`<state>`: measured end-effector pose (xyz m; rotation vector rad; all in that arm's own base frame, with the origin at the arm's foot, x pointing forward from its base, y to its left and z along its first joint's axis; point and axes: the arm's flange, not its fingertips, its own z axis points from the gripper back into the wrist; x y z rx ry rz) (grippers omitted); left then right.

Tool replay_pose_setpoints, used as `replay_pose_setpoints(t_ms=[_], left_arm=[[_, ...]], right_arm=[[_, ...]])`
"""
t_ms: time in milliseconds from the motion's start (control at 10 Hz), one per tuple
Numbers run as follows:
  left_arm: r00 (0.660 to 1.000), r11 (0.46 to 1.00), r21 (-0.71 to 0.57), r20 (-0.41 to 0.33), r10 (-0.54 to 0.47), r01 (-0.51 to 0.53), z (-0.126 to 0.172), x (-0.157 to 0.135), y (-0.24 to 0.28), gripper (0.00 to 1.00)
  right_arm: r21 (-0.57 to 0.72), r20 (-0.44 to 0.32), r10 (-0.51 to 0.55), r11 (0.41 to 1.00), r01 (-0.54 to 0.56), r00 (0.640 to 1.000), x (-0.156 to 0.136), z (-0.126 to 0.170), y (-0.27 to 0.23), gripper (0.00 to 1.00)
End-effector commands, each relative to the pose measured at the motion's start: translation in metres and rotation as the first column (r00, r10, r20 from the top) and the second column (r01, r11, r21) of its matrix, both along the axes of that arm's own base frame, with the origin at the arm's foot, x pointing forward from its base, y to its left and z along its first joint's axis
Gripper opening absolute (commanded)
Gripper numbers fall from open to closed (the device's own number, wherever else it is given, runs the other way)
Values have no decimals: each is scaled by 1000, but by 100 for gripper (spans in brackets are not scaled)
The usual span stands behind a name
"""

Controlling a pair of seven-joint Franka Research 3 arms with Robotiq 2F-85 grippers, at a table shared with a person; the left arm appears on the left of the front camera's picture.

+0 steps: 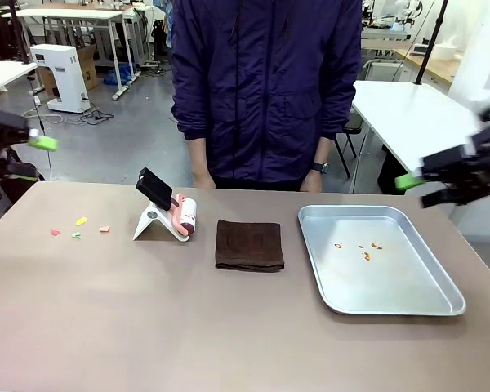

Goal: Clean the surface of the table.
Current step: Hold the Lint Roller with your left hand and the towel with your right hand.

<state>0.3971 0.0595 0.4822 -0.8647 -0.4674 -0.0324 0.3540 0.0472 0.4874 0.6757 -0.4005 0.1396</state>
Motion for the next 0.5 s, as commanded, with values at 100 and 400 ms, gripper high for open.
replay_pose_setpoints(t_ms=[100,400], left_arm=[[996,999,32,-89,-12,15,-3,48,-45,100],[987,995,101,-162,17,0,-25,96,-87,100]], right_arm=[[-105,-13,90,990,-91,996,46,-5,83,100],[-140,-145,-2,990,-18,989,77,-45,174,100]])
